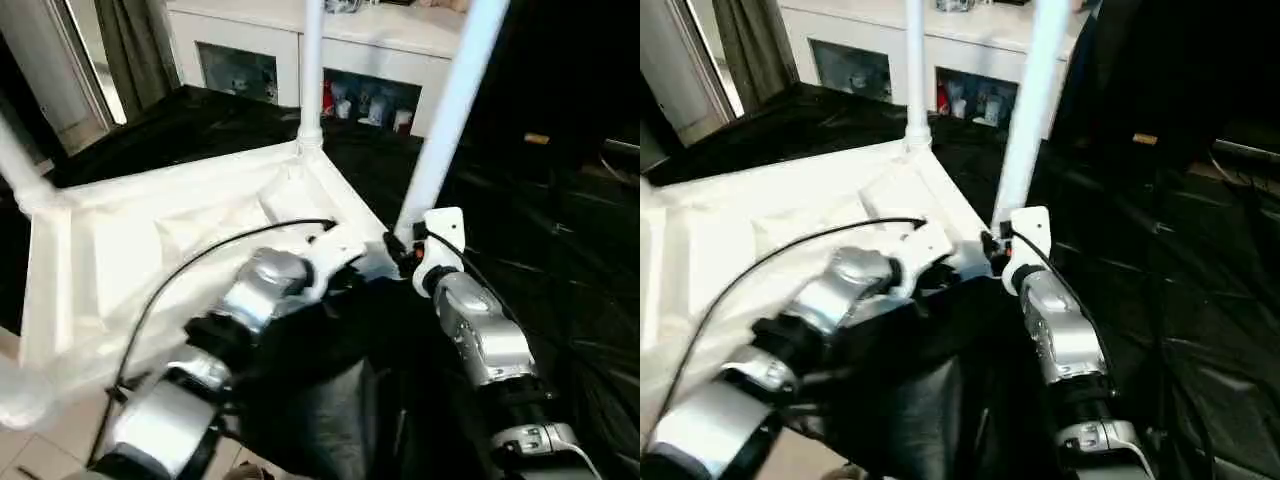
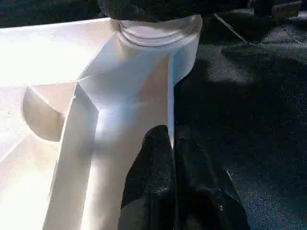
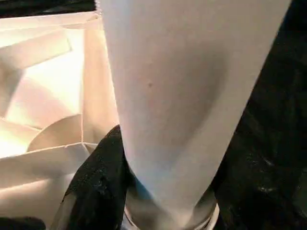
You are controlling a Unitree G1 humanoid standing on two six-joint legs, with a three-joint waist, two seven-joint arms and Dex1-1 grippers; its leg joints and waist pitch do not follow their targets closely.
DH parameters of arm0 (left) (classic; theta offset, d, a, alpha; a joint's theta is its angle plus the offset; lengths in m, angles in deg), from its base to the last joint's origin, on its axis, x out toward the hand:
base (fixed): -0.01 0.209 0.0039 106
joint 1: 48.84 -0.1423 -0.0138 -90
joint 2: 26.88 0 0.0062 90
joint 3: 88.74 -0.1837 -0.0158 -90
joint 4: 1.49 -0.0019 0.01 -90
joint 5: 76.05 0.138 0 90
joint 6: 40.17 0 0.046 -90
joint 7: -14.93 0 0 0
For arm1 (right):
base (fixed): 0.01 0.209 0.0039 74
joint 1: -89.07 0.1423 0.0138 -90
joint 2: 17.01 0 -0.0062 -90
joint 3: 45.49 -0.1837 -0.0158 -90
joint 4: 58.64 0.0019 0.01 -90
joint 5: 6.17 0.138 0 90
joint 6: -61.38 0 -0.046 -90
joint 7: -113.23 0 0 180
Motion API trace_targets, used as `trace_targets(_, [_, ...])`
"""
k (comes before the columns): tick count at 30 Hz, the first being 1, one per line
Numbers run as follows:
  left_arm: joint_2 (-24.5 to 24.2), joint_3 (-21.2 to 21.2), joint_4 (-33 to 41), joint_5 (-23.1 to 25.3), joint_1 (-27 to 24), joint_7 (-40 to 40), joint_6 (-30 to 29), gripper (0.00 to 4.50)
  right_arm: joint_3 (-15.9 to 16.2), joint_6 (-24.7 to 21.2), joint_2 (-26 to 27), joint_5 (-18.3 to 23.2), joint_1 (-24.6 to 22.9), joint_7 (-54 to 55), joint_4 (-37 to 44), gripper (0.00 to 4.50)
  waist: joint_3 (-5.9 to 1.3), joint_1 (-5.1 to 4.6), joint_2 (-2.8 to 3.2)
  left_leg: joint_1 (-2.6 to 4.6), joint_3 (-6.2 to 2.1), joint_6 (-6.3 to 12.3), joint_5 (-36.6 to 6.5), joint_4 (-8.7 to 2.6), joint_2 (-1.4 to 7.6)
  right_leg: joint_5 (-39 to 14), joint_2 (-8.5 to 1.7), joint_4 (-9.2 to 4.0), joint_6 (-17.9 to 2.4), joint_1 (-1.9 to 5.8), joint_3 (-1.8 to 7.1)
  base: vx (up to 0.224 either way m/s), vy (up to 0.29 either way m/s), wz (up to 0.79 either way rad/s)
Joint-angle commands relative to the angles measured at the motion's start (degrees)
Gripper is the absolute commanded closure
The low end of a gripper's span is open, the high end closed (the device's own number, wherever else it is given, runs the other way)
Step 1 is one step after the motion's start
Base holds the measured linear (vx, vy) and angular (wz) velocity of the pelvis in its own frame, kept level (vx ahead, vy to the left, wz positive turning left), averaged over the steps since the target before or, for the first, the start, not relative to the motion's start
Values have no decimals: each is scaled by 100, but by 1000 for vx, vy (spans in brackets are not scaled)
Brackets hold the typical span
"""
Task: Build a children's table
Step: Rotate leg to tighten
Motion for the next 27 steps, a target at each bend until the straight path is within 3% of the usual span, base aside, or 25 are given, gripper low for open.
trace_targets(1, [71,388,-263,-50,87,1093,32,450,458,-111,366,86,-280,-299,-190,215,-218,-65,-41,196,-279,-144,-3058,-434,309,-3719,-418,-641,-110,12,197,-5,53,2])
trace_targets(4, [31,377,-389,-25,155,1025,168,450,332,114,430,167,-250,-298,-173,181,-255,-77,-31,101,-312,-150,-3025,-507,327,-3144,-422,-525,-274,65,258,2,60,-3])
trace_targets(7, [-92,314,-356,-41,115,640,419,450,227,187,320,288,-202,-475,-54,152,-320,-154,-35,-115,-367,-70,-2614,-548,324,-2639,-441,-408,-365,221,274,3,40,-20])
trace_targets(8, [-127,320,-324,-60,93,537,417,450,232,177,226,310,-197,-648,19,141,-341,-152,-28,-111,-365,-49,-2505,-540,329,-2469,-442,-400,-407,213,281,0,0,0])
trace_targets(9, [-179,291,-277,-64,58,389,526,450,242,148,118,344,-211,-854,115,134,-418,-108,-57,-73,-287,98,-1852,-448,328,-1533,-463,-328,-751,164,355,0,0,0])
trace_targets(10, [-212,273,-259,-63,40,293,609,450,243,131,50,363,-220,-998,175,134,-415,-91,-74,-57,-242,191,-1654,-423,326,-1210,-450,-292,-898,131,375,0,0,0])
trace_targets(11, [-296,234,-169,-93,-29,20,673,450,300,97,-178,373,-268,-1331,346,134,-371,-51,-84,5,-172,332,-1688,-410,320,-1304,-420,-321,-1073,63,388,0,0,0])
trace_targets(12, [-325,219,-132,-111,-57,-87,710,450,319,89,-254,377,-285,-1436,398,134,-348,-55,-121,-15,-149,376,-1785,-387,300,-1539,-407,-330,-1067,48,406,0,0,0])
trace_targets(13, [-420,173,2,-180,-153,-440,842,450,375,69,-497,401,-339,-1767,548,134,-363,6,-131,7,-128,407,-1850,-354,284,-1986,-453,-357,-1012,41,442,40,-52,9])
trace_targets(14, [-491,142,101,-218,-219,-646,886,450,416,66,-675,417,-379,-2005,652,134,-390,19,-149,-37,-129,446,-1681,-342,289,-1929,-465,-330,-991,79,456,48,-61,2])
trace_targets(15, [-613,73,259,-302,-333,-1011,1093,450,456,63,-938,445,-446,-2380,813,134,-434,82,-143,-101,-117,588,-1161,-311,299,-1328,-424,-216,-1043,82,461,48,-61,2])
trace_targets(17, [-755,17,456,-438,-478,-1455,1226,450,476,16,-1266,522,-537,-2806,1033,134,-428,106,-198,-136,-82,709,-980,-263,282,-993,-412,-159,-1159,91,470,52,-65,0])
trace_targets(18, [-786,6,491,-452,-503,-1517,1244,450,475,-9,-1332,544,-555,-2881,1079,134,-434,126,-189,-147,-91,717,-922,-250,281,-914,-414,-124,-1185,101,474,51,-67,1])
trace_targets(20, [-908,-16,601,-458,-583,-1678,1203,450,511,-78,-1651,599,-645,-3234,1288,134,-438,143,-176,-129,-76,734,-762,-237,277,-851,-387,-102,-1206,93,466,19,-27,-1])
trace_targets(23, [-1107,11,775,-543,-736,-2024,1250,450,591,-104,-2252,607,-837,-3854,1624,134,-419,211,-168,-92,-79,741,-875,-229,310,-997,-353,-80,-1198,71,466,0,0,0])
trace_targets(26, [-1158,30,890,-607,-800,-2161,1259,450,571,-114,-2364,617,-859,-3931,1657,134,-408,207,-176,-95,-76,664,-1036,-238,315,-1222,-354,-94,-1192,56,470,0,0,0])
trace_targets(27, [-1158,30,890,-607,-800,-2161,1259,450,571,-114,-2364,617,-859,-3931,1657,134,-399,203,-171,-79,-86,566,-1215,-249,315,-1559,-366,-136,-1122,41,470,0,0,0])
